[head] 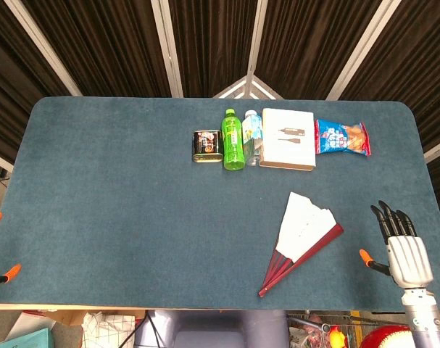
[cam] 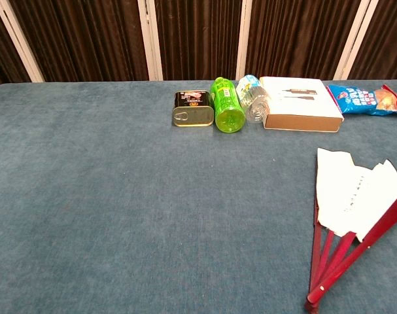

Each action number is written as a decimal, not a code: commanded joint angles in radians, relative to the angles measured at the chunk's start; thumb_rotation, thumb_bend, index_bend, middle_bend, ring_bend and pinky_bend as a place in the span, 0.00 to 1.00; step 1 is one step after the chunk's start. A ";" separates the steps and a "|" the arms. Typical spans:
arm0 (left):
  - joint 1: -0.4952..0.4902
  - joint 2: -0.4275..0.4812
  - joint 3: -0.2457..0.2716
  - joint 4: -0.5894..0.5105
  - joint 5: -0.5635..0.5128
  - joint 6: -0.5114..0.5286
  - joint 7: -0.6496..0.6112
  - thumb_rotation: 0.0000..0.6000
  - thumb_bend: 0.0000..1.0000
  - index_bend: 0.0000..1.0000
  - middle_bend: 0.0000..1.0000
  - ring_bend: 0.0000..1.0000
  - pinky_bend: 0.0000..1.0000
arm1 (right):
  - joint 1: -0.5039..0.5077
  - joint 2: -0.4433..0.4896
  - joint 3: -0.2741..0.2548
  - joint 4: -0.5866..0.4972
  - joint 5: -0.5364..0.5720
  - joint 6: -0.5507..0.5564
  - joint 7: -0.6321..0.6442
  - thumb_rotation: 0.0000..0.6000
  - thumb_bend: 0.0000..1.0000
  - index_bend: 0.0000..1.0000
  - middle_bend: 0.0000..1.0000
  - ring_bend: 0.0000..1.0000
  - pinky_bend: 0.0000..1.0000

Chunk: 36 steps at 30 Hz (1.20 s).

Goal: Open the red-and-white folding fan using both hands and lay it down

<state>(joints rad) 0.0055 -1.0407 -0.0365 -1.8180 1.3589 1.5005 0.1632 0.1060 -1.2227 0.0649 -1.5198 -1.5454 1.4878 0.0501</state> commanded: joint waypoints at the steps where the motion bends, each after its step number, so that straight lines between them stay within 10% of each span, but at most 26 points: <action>1: 0.001 0.002 0.004 -0.002 0.008 0.001 -0.002 1.00 0.19 0.08 0.00 0.00 0.00 | -0.002 0.001 0.000 -0.003 0.000 0.004 0.001 1.00 0.25 0.07 0.05 0.12 0.11; 36: 0.035 0.027 0.002 -0.022 -0.004 0.044 -0.036 1.00 0.19 0.08 0.00 0.00 0.00 | 0.030 -0.209 -0.069 0.094 -0.117 -0.016 -0.093 1.00 0.25 0.27 0.05 0.13 0.11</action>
<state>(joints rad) 0.0408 -1.0147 -0.0336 -1.8400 1.3569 1.5469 0.1273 0.1313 -1.4123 0.0027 -1.4426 -1.6517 1.4752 -0.0377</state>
